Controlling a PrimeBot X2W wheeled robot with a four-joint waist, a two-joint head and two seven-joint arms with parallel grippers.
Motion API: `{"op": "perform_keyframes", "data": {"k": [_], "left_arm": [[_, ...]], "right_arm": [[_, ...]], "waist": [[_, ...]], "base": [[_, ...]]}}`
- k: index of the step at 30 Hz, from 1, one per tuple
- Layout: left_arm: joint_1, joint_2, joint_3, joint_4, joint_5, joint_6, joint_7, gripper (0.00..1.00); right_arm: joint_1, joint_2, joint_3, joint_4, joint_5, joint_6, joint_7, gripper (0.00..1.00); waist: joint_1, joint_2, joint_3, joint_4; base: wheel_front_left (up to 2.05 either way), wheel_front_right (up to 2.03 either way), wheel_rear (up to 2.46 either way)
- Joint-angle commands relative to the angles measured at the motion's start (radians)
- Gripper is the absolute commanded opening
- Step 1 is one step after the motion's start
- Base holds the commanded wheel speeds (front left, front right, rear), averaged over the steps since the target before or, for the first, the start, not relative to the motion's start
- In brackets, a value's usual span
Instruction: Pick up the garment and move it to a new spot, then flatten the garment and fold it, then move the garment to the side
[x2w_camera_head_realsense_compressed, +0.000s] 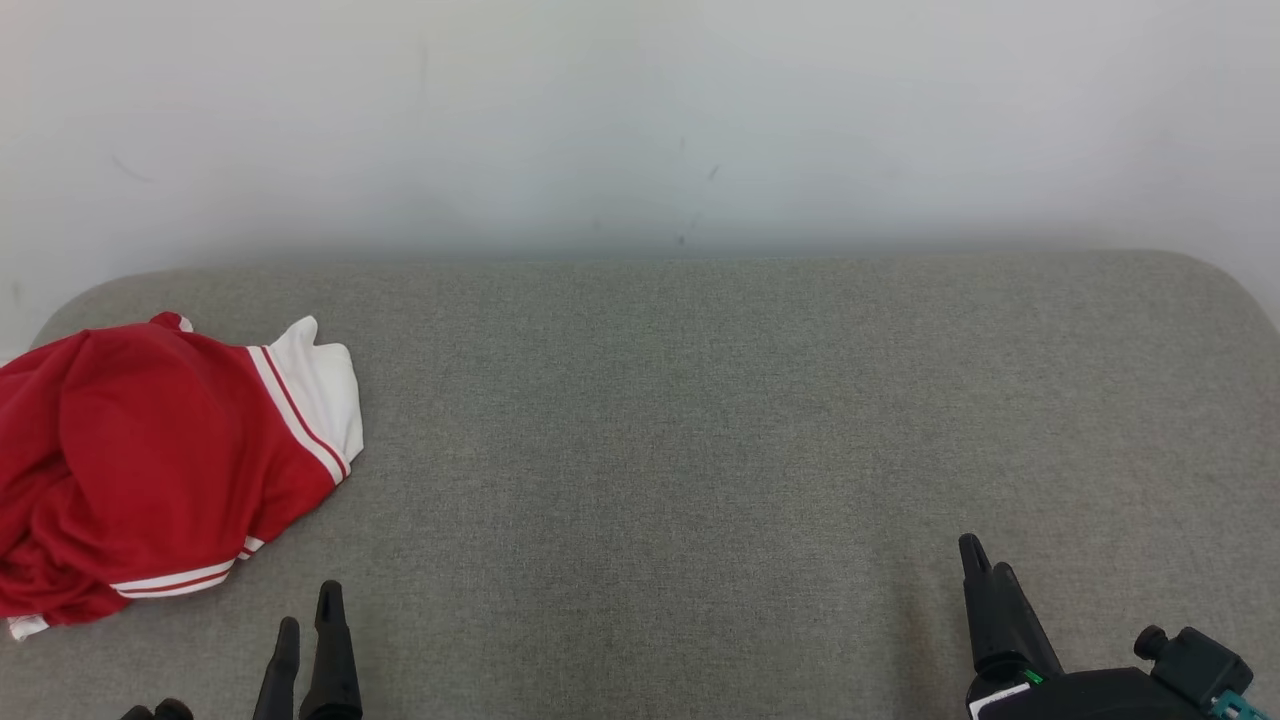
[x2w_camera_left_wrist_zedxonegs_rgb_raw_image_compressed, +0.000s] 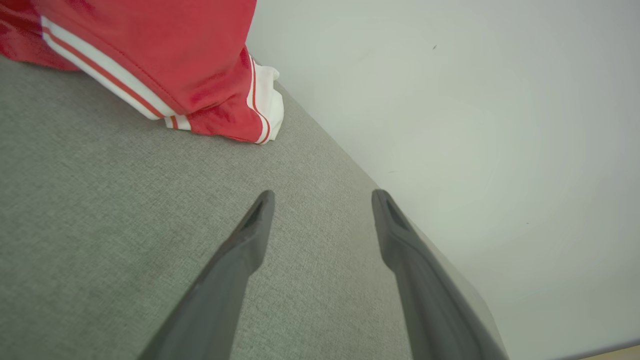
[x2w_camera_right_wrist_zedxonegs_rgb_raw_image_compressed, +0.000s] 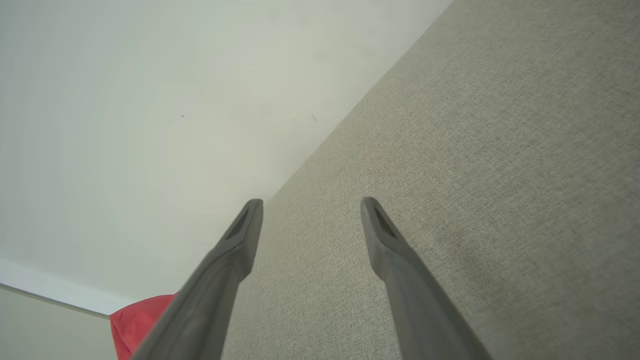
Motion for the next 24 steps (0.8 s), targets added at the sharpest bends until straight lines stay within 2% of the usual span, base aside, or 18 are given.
{"op": "perform_keyframes", "data": {"k": [1,16,24], "left_arm": [[-0.011,0.006,-0.004,-0.013,0.044,0.004,-0.009,1.0],[-0.008,0.007,-0.025,-0.001,0.271,0.046,-0.05,1.0],[-0.01,0.008,-0.033,0.003,0.359,0.056,-0.067,1.0]], "right_arm": [[-0.006,-0.002,0.005,-0.016,-0.039,0.005,-0.011,1.0],[0.011,-0.003,0.004,-0.011,-0.283,0.006,-0.063,1.0],[0.013,-0.003,0.002,-0.009,-0.369,0.007,-0.085,1.0]], "waist": [[0.0,-0.0001,0.0,0.0],[0.0,-0.0001,0.001,-0.001],[0.0,-0.0001,0.001,-0.002]], "base": [[0.0,0.0,0.0],[0.0,0.0,0.0],[0.0,0.0,0.0]]}}
